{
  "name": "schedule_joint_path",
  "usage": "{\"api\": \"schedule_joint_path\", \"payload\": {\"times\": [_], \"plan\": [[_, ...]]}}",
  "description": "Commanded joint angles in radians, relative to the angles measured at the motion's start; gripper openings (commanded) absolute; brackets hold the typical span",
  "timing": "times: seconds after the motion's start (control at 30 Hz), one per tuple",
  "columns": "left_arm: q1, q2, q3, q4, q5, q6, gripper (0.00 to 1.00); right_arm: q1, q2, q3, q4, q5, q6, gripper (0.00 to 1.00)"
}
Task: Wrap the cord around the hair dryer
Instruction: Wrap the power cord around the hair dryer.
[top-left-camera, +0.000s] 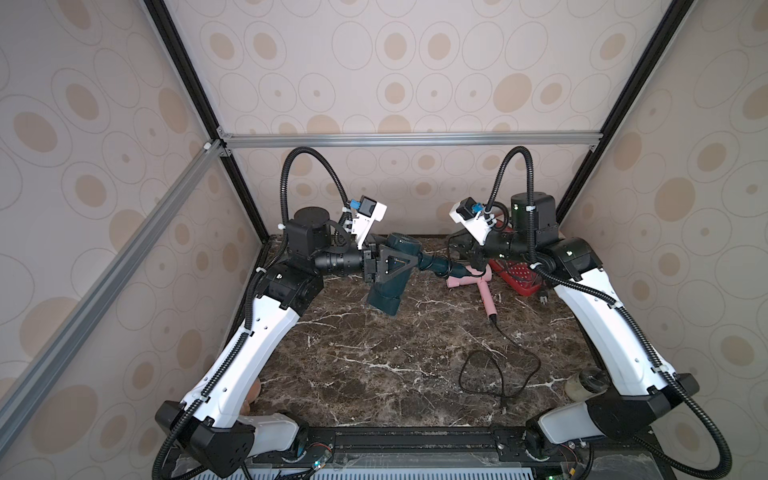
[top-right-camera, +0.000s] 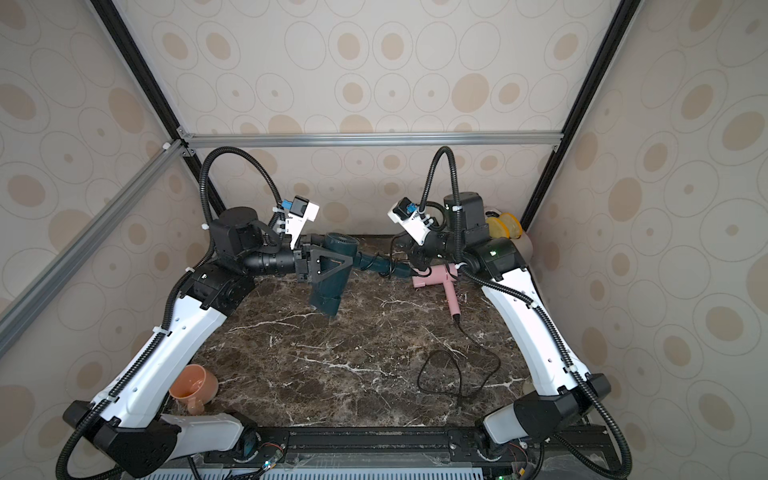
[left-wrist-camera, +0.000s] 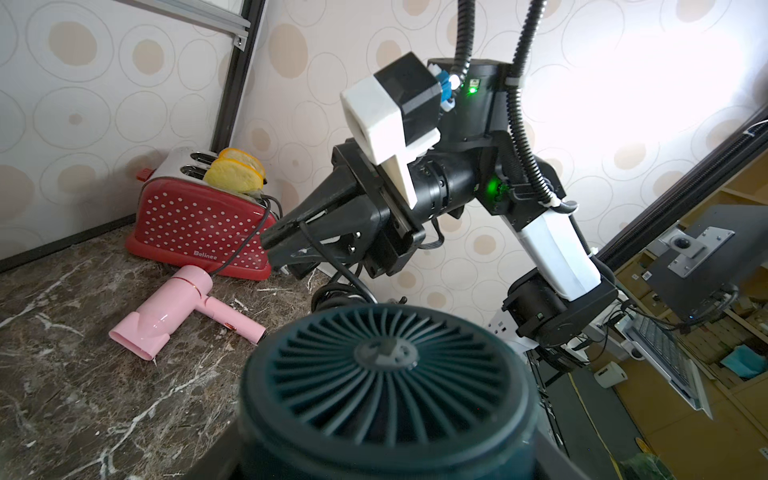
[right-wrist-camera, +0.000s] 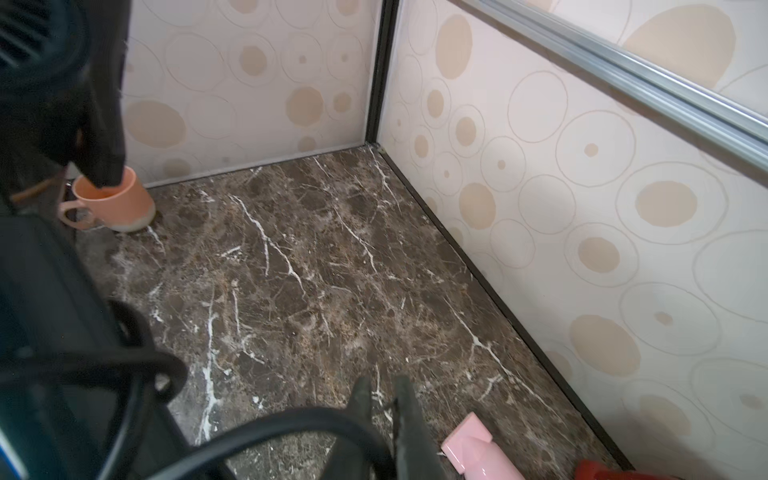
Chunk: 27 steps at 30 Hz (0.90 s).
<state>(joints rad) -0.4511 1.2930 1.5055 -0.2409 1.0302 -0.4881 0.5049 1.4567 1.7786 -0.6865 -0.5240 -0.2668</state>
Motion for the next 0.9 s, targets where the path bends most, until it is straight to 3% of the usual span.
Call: {"api": "schedule_joint_path", "payload": {"times": [0.0,0.13,0.23,0.4,0.6,0.7,0.77,0.83,0.87], "plan": [[-0.017,-0.028,0.015,0.166,0.083,-0.074,0.0,-0.009,0.012,-0.03,0.049,-0.144,0.063,0.0],[-0.017,-0.001,0.038,0.196,0.101,-0.1,0.0,-0.025,0.016,-0.018,-0.01,-0.232,0.042,0.03],[-0.017,0.015,0.057,0.189,0.11,-0.105,0.0,-0.027,0.026,0.017,-0.099,-0.277,0.008,0.12],[-0.018,0.013,0.03,0.2,0.099,-0.119,0.0,-0.027,0.005,0.001,-0.166,-0.229,-0.03,0.26],[-0.016,-0.006,-0.051,0.41,0.106,-0.288,0.0,-0.028,-0.034,-0.097,-0.184,-0.173,-0.06,0.31],[-0.016,0.0,-0.051,0.432,0.112,-0.311,0.0,-0.028,-0.043,-0.154,-0.153,-0.179,-0.053,0.32],[-0.018,0.0,-0.054,0.428,0.116,-0.311,0.0,-0.027,-0.054,-0.183,-0.122,-0.176,-0.043,0.26],[-0.016,0.0,-0.054,0.434,0.113,-0.316,0.0,-0.033,-0.059,-0.211,-0.085,-0.174,-0.02,0.05],[-0.016,0.0,-0.058,0.457,0.112,-0.335,0.0,-0.036,-0.06,-0.229,-0.064,-0.179,-0.009,0.0]]}}
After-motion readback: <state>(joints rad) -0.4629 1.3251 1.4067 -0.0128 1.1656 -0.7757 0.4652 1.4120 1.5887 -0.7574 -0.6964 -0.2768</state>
